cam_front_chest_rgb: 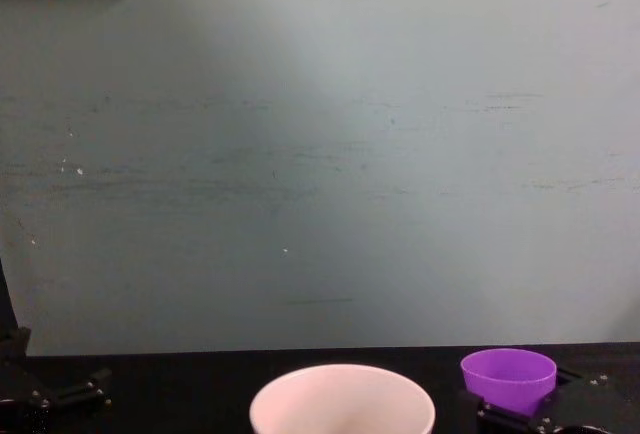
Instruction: Pick up the cup and pour the mung beans from the cup into the bowl.
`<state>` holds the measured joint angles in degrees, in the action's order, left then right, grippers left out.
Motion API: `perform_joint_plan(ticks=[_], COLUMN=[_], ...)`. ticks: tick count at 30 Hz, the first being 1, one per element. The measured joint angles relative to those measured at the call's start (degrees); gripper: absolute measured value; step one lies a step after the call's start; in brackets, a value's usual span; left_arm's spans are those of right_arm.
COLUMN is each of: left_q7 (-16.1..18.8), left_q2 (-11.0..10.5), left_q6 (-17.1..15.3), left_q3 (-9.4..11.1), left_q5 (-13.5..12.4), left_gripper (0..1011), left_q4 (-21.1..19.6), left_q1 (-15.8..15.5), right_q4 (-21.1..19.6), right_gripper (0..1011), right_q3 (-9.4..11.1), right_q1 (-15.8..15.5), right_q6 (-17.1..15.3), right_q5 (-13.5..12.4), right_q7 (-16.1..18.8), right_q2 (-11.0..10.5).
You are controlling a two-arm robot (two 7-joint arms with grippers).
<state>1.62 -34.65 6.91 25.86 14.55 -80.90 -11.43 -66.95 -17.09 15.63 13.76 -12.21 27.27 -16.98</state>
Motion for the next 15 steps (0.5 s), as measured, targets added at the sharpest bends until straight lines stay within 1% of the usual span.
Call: perform_joint_plan(ticks=[4, 5, 6, 7, 13, 14, 15], left_q7=[0.0, 0.0, 0.0, 0.0, 0.0, 0.0, 0.0], left_q2=[0.0, 0.0, 0.0, 0.0, 0.0, 0.0, 0.0], left_q6=[0.0, 0.0, 0.0, 0.0, 0.0, 0.0, 0.0], left_q3=[0.0, 0.0, 0.0, 0.0, 0.0, 0.0, 0.0], left_q5=[0.0, 0.0, 0.0, 0.0, 0.0, 0.0, 0.0], left_gripper=[1000, 1000, 1000, 1000, 1000, 1000, 1000], left_q4=[0.0, 0.0, 0.0, 0.0, 0.0, 0.0, 0.0], left_q1=[0.0, 0.0, 0.0, 0.0, 0.0, 0.0, 0.0], right_q4=[-0.07, -0.19, -0.25, -0.32, -1.19, -1.62, -1.85], right_gripper=[739, 768, 775, 824, 958, 997, 1002], right_q3=[-0.24, -0.26, -0.26, -0.25, 0.23, 0.32, 0.36], right_q1=[-0.1, -0.21, -0.28, -0.37, -1.02, -1.18, -1.28], right_q6=[0.12, 0.18, 0.21, 0.24, 0.37, 0.37, 0.37], right_q5=[0.13, 0.17, 0.18, 0.19, -0.16, -0.27, -0.31], right_q7=[-0.28, -0.56, -0.65, -0.79, -1.79, -1.96, -2.02], right_q2=[-0.33, -0.43, -0.46, -0.47, -0.35, -0.34, -0.34])
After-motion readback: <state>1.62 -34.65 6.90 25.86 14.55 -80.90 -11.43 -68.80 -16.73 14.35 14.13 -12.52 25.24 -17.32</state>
